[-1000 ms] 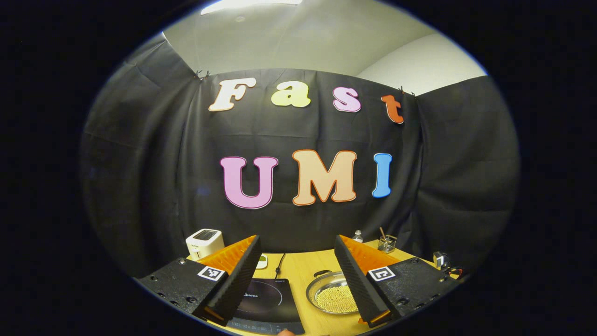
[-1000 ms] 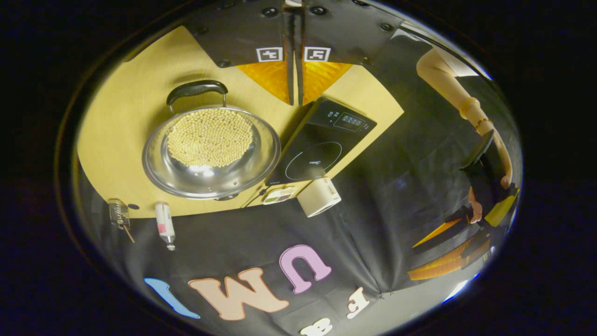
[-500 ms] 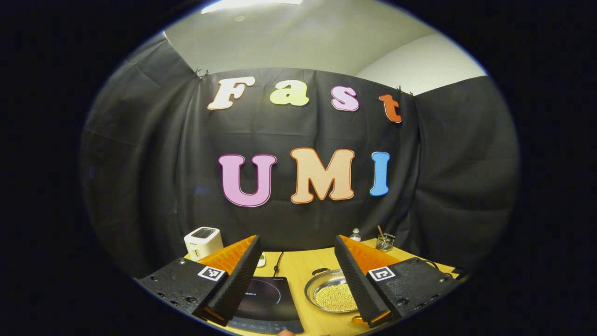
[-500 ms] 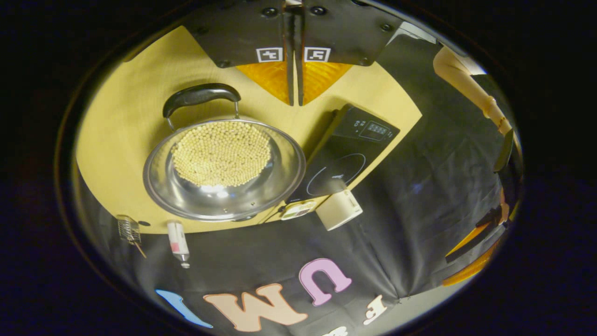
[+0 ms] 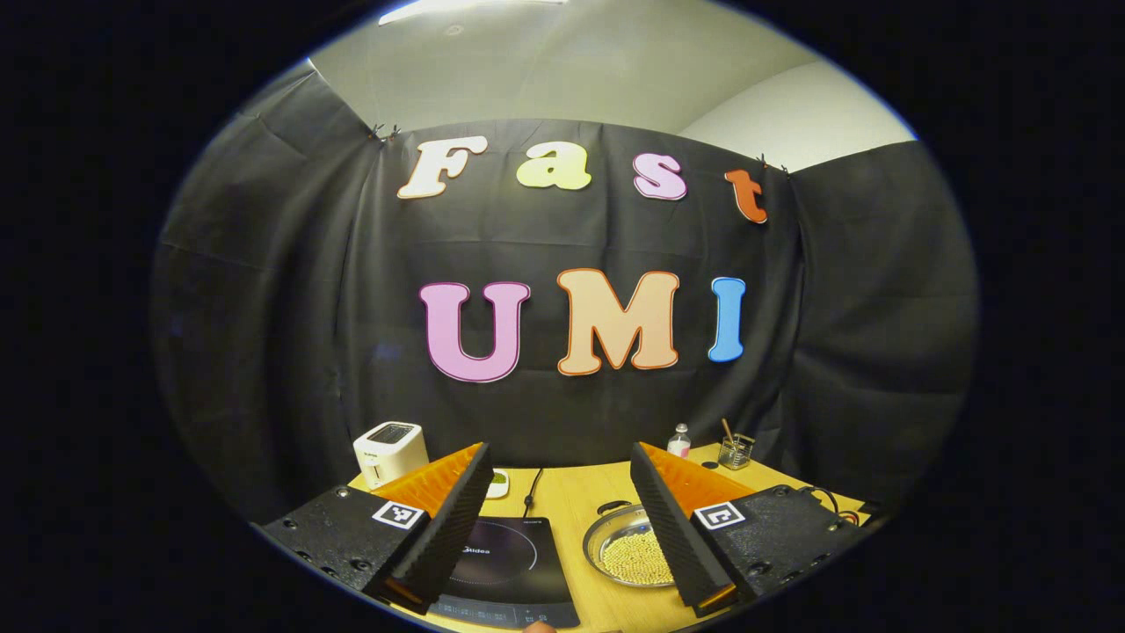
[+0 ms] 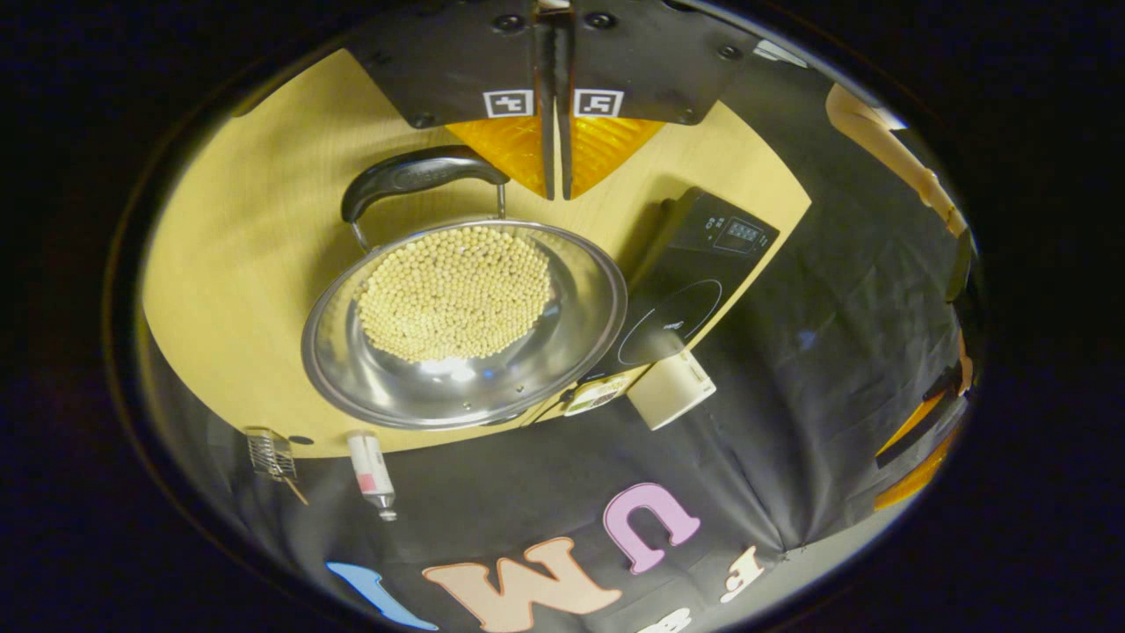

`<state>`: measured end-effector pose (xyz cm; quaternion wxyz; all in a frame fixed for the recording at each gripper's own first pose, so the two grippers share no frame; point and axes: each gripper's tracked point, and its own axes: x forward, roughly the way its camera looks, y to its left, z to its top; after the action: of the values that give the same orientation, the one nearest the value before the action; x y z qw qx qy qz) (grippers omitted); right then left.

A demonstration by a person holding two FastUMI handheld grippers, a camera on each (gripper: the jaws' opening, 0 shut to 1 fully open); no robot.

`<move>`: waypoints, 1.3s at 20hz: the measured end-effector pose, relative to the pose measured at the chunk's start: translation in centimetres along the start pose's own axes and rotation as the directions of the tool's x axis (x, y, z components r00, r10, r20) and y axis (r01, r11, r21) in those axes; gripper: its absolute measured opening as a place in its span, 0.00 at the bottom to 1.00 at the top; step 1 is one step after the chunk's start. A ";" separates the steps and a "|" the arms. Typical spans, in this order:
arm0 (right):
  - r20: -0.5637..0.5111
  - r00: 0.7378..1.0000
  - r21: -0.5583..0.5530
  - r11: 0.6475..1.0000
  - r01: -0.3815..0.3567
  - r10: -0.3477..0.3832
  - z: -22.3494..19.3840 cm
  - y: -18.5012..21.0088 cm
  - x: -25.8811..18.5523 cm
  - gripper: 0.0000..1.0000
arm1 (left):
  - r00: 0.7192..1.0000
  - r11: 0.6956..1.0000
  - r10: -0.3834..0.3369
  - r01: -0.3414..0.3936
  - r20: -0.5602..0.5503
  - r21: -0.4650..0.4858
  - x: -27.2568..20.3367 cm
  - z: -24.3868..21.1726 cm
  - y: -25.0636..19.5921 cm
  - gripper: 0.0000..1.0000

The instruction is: First push the handle of the pot to place it horizontally, then grasp the pot with both hands and set it on the induction cooktop.

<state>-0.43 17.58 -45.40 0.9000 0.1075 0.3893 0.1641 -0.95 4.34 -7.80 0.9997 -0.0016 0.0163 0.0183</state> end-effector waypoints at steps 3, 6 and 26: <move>0.013 0.999 -0.005 0.999 0.035 -0.035 0.1 -1.7 -0.5 0.00 | 1.000 1.000 0.000 0.000 -0.010 -0.013 0.3 -0.5 0.0 0.93; 0.029 0.997 0.012 0.998 0.067 -0.067 0.3 -2.8 -0.8 0.03 | 1.000 1.000 0.005 -0.006 -0.018 -0.018 0.5 -0.9 0.2 0.96; 0.094 0.962 0.152 0.959 0.239 -0.255 3.0 -11.7 -2.6 0.02 | 0.999 1.000 -0.006 0.005 -0.051 -0.021 0.5 -2.3 -0.2 0.92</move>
<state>2.55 5.64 -45.43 0.9242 0.1294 0.3590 0.0164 -0.50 4.13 -10.13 0.9989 -0.0123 0.0416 0.0158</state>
